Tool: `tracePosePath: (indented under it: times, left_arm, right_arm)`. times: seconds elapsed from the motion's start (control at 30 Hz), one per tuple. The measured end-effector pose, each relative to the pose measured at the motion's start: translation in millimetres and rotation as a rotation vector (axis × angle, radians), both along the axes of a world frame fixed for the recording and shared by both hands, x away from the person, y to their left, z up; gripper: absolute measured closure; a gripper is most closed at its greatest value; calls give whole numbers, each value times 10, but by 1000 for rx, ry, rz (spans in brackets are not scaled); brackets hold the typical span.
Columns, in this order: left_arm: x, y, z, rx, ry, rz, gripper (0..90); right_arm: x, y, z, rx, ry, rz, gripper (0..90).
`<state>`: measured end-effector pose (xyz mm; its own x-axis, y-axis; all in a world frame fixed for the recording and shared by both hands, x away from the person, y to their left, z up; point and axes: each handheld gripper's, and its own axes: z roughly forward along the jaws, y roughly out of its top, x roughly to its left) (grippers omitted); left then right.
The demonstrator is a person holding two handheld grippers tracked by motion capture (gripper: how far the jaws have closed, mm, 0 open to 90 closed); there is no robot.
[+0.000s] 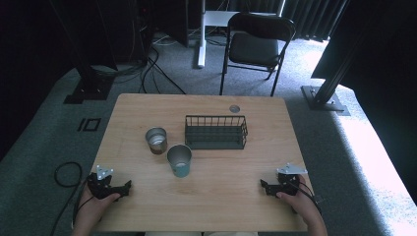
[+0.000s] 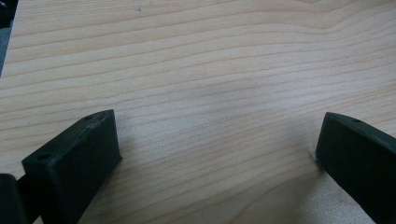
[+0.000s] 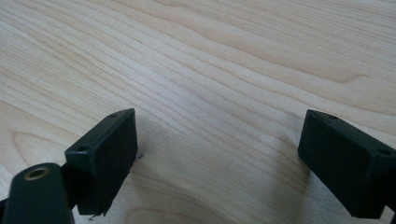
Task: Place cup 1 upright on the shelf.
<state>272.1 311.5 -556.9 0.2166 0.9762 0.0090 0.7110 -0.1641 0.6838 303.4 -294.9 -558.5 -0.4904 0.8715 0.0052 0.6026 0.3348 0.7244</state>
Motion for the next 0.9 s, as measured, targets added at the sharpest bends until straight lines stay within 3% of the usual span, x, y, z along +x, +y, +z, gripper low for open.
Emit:
tracePosePath:
  times: [0.57, 0.9]
  left_arm:
    - [6, -7, -1, -3, -2, -25, 4]
    - [6, -6, -1, -3, -2, -25, 4]
  right_arm:
    - [-12, 45, 6, 2, 4, 1, 118]
    - [23, 225, 69, -4, 0, 60, 126]
